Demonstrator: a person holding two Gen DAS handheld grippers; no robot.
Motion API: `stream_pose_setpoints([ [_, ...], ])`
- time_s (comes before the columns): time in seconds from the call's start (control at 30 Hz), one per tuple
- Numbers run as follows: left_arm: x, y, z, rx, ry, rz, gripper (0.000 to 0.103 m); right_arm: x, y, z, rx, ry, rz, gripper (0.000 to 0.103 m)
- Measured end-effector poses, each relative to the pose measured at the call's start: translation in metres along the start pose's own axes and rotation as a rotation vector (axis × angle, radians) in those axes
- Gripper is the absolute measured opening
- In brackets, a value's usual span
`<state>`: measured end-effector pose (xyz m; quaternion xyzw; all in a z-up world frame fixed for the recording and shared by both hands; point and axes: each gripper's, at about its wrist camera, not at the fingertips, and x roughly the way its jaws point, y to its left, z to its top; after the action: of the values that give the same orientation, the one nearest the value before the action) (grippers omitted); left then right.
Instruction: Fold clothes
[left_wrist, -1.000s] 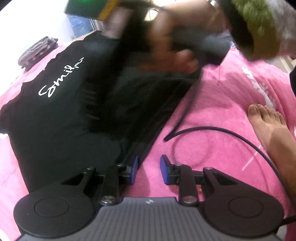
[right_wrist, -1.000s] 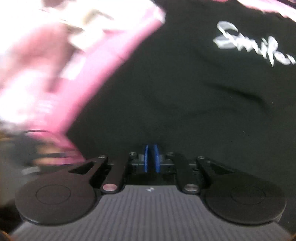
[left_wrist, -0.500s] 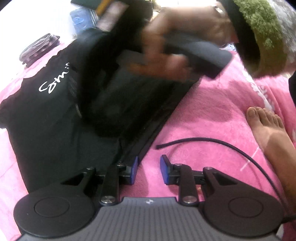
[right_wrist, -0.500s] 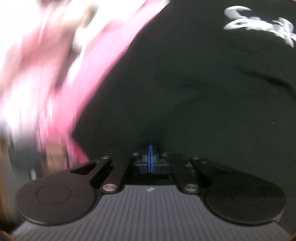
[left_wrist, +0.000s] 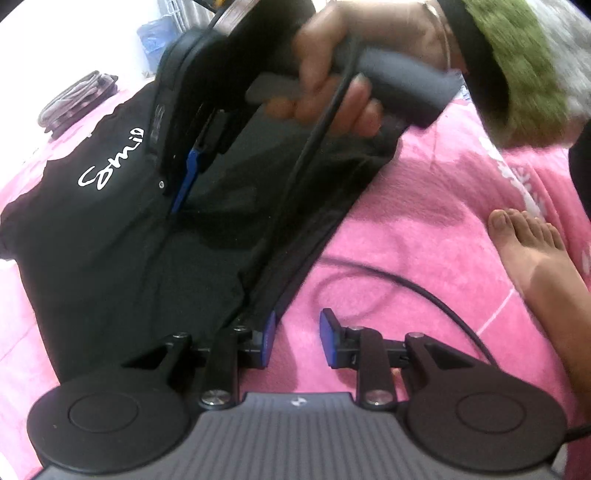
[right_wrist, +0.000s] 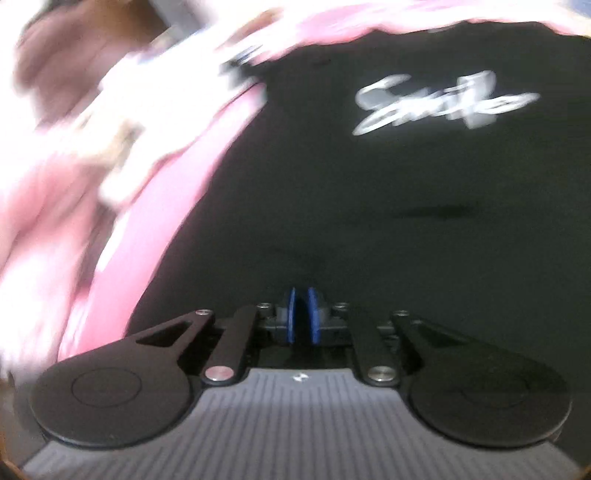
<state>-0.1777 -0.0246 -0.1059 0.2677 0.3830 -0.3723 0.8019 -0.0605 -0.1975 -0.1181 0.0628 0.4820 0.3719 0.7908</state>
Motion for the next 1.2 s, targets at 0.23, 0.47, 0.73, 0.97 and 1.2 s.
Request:
stream_pose_setpoints([
  [0.23, -0.034, 0.006, 0.0, 0.02, -0.07, -0.005, 0.028, -0.02, 0.009, -0.016, -0.15, 0.158, 0.114, 0.014],
  [0.47, 0.002, 0.01, 0.002, -0.045, 0.047, 0.037, 0.026, -0.031, 0.015, -0.032, -0.209, 0.156, 0.006, 0.015],
  [0.73, 0.003, 0.013, 0.003, -0.124, 0.052, 0.015, 0.025, 0.035, 0.034, -0.01, -0.332, 0.021, -0.361, 0.005],
  [0.97, -0.001, 0.012, -0.006, -0.107, 0.027, 0.018, 0.025, -0.009, 0.032, 0.0, -0.263, 0.053, -0.172, 0.012],
  [1.2, -0.001, 0.008, -0.008, -0.097, 0.021, 0.02, 0.025, 0.031, 0.055, -0.03, -0.363, 0.148, -0.076, 0.002],
])
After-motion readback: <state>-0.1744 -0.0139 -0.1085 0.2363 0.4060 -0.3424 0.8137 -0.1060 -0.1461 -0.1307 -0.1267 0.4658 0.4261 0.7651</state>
